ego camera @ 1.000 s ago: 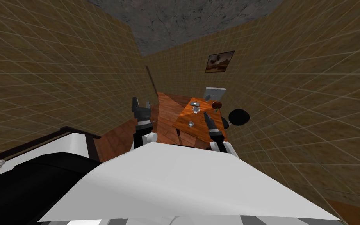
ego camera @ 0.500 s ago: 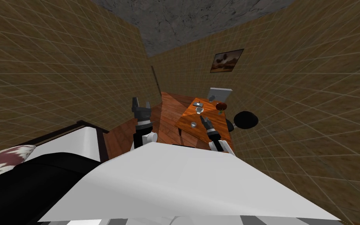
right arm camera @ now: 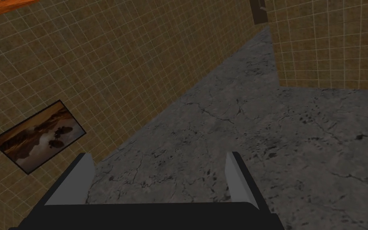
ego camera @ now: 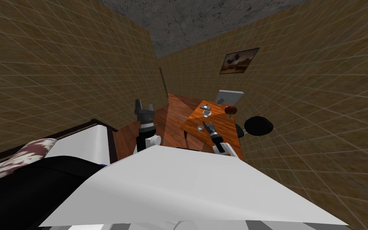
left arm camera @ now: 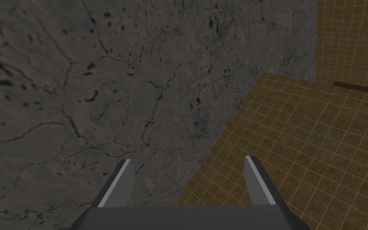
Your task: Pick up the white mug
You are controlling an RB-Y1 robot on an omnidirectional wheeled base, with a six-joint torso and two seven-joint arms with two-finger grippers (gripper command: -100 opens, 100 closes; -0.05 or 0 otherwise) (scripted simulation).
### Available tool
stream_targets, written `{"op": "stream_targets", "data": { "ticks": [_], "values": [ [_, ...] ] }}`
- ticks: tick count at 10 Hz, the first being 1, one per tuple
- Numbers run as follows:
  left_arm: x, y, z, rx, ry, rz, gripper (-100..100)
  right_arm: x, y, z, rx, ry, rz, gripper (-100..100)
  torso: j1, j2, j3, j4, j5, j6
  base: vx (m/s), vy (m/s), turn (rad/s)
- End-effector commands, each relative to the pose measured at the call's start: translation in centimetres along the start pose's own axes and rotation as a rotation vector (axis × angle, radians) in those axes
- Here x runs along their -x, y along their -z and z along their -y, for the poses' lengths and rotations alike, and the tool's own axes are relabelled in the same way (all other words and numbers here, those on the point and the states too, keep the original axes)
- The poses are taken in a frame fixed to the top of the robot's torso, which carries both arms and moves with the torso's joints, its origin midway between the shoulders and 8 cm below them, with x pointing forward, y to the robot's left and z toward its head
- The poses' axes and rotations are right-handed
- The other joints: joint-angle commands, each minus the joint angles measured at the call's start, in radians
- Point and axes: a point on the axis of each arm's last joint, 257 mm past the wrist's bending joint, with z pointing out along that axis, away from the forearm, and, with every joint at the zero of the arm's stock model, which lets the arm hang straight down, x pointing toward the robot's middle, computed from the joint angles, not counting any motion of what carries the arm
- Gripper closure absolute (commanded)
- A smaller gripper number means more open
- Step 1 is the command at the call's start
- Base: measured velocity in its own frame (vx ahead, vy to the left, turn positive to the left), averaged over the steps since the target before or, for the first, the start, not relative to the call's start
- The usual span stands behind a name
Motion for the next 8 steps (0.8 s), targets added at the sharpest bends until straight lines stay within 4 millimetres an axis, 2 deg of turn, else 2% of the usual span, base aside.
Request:
{"op": "stream_targets", "data": {
  "ticks": [1, 2, 3, 4, 7, 8],
  "values": [
    [0.0, 0.0, 0.0, 0.0, 0.0, 0.0, 0, -1.5, 0.2, 1.0, -0.022, 0.054, -0.042, -100, 0.0, 0.0, 0.0, 0.0, 0.0, 0.0, -0.003, 0.012, 0.068],
    [0.0, 0.0, 0.0, 0.0, 0.0, 0.0, 0, -3.4, 0.1, 2.6, -0.055, 0.109, -0.093, -100, -0.001, 0.0, 0.0, 0.0, 0.0, 0.001, -0.005, 0.015, 0.163],
    [0.0, 0.0, 0.0, 0.0, 0.0, 0.0, 0, -3.9, 0.3, 2.8, -0.056, 0.134, -0.107, -100, 0.0, 0.0, 0.0, 0.0, 0.0, 0.0, -0.002, 0.009, 0.111],
    [0.0, 0.0, 0.0, 0.0, 0.0, 0.0, 0, -5.3, 0.2, 4.2, -0.085, 0.19, -0.151, -100, -0.001, 0.0, 0.0, 0.0, 0.0, 0.001, -0.003, 0.011, 0.246],
    [0.0, 0.0, 0.0, 0.0, 0.0, 0.0, 0, -8.1, 0.8, 6.4, -0.119, 0.296, -0.233, -100, -0.001, 0.0, 0.0, 0.0, 0.0, 0.0, 0.001, 0.006, 0.121],
    [0.0, 0.0, 0.0, 0.0, 0.0, 0.0, 0, -8.2, 0.9, 6.6, -0.121, 0.295, -0.237, -100, -0.001, 0.0, 0.0, 0.0, 0.0, 0.001, 0.0, 0.0, 0.0]
  ]
}}
